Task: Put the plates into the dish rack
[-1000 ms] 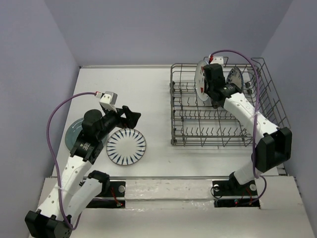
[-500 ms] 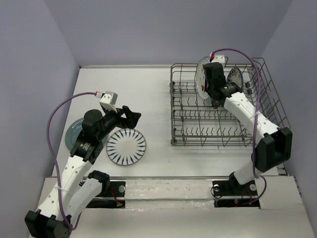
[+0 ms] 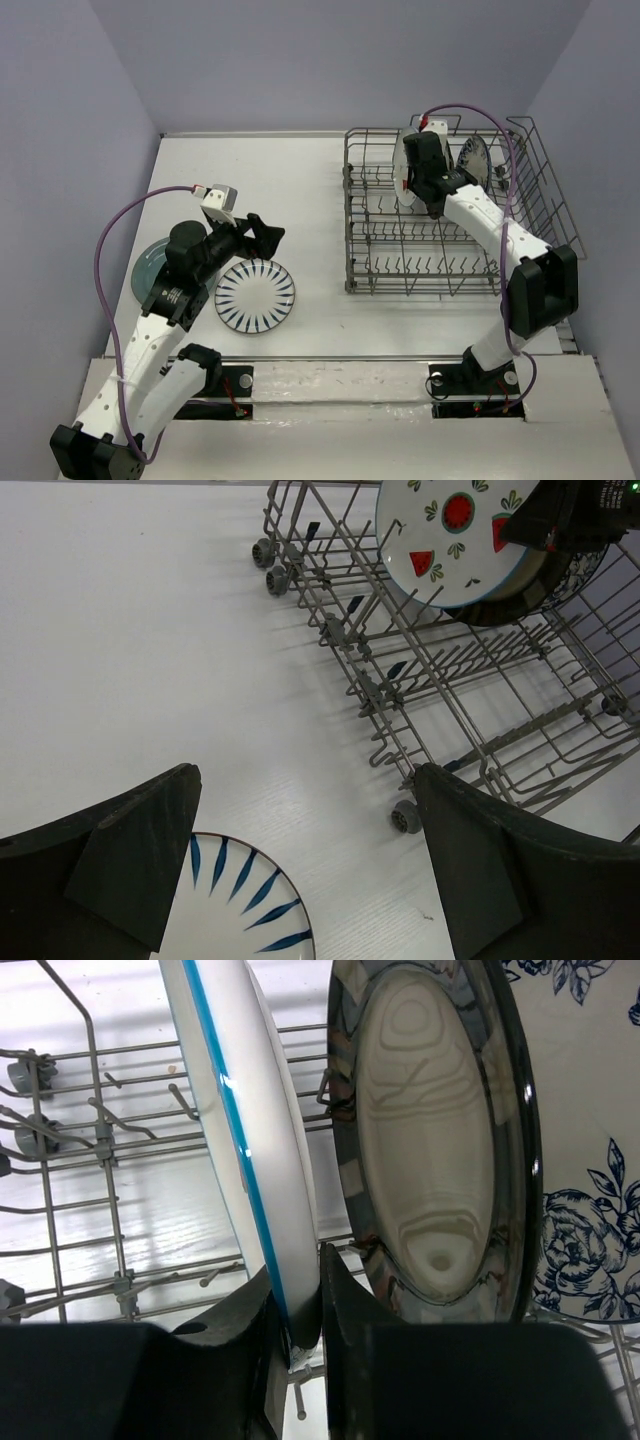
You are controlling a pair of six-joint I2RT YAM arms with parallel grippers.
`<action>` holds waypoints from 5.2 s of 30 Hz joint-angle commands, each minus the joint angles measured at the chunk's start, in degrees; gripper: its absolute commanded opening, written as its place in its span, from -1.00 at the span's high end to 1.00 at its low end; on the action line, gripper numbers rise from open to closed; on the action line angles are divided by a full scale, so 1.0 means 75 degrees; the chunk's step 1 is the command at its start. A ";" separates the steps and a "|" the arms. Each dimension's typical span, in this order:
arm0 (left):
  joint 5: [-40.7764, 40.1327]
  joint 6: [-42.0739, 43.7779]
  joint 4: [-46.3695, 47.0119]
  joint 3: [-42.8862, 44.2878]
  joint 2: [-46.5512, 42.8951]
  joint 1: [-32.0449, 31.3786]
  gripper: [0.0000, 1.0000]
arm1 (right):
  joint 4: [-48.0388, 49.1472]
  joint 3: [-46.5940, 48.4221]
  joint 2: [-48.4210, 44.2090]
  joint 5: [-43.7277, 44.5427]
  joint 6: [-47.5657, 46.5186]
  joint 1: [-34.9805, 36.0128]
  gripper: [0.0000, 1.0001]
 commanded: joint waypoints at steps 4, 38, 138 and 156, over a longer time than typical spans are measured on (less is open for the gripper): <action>-0.0057 0.0114 0.0200 0.0067 0.0123 0.0011 -0.98 | 0.0680 -0.0038 -0.0354 -0.0145 -0.0044 -0.0044 0.09; -0.1686 -0.0120 0.0329 -0.0003 -0.0708 0.0996 -0.98 | 0.3024 -0.0591 0.0299 -0.6461 0.1245 0.3600 0.10; 0.4862 -0.3471 0.4745 -0.1304 0.1413 0.2109 0.89 | 0.6785 -0.2546 -0.0953 -1.0315 0.4257 0.1280 -0.22; 0.5497 -0.4831 0.6797 -0.1796 0.1108 0.2097 0.88 | 0.6446 -0.2628 -0.0987 -1.0715 0.3752 0.1280 0.64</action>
